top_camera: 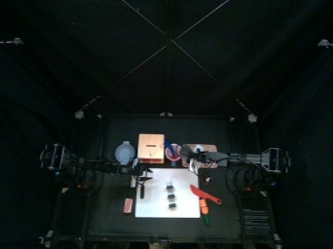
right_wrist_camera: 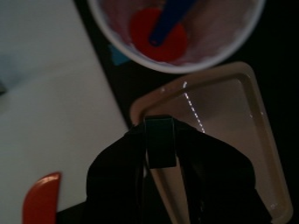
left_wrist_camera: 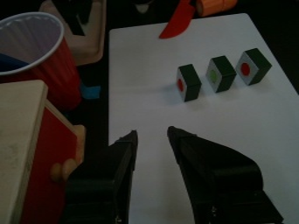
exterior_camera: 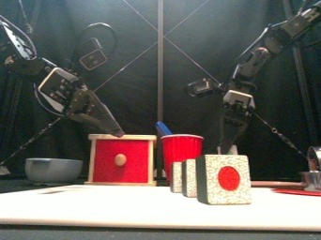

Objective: Place sushi on board then cut the sushi with the knife then place the pieces on the plate
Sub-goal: Place the 4 sushi pieces on the plate

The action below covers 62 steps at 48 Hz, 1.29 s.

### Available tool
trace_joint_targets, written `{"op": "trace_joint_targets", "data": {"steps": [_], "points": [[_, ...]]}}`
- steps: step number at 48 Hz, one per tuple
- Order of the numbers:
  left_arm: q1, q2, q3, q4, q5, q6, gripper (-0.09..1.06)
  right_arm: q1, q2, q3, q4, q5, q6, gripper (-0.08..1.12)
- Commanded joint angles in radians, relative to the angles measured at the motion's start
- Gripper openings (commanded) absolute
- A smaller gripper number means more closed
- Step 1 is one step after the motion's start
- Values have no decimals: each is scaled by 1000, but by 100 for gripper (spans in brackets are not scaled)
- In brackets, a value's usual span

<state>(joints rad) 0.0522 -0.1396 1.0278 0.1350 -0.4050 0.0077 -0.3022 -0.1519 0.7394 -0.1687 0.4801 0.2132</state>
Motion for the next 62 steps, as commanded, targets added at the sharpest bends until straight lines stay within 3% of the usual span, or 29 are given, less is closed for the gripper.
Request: {"op": "trace_joint_targets", "data": {"steps": [1,19,34,45,53,62], "points": [[8,-8,-14,0,-5,0,74,-58,6,8,12,-69,2,51],[8,-8,-14,-2,-5,0,74,-130,127,35,37,-181,-5,70],[8,-8,-15,-3,-5,-2,74,-107,20,-14,37,-91,-5,73],[8,-8,-15,-3,-5,-2,74,83,-21,-86,21,-74,-20,73],[9,-14,-14,-2,-3,0,74,256,28,-143,-52,-74,-2,73],[9,-21,-12,-2,6,-2,74,359,104,-212,-21,-74,-2,73]]}}
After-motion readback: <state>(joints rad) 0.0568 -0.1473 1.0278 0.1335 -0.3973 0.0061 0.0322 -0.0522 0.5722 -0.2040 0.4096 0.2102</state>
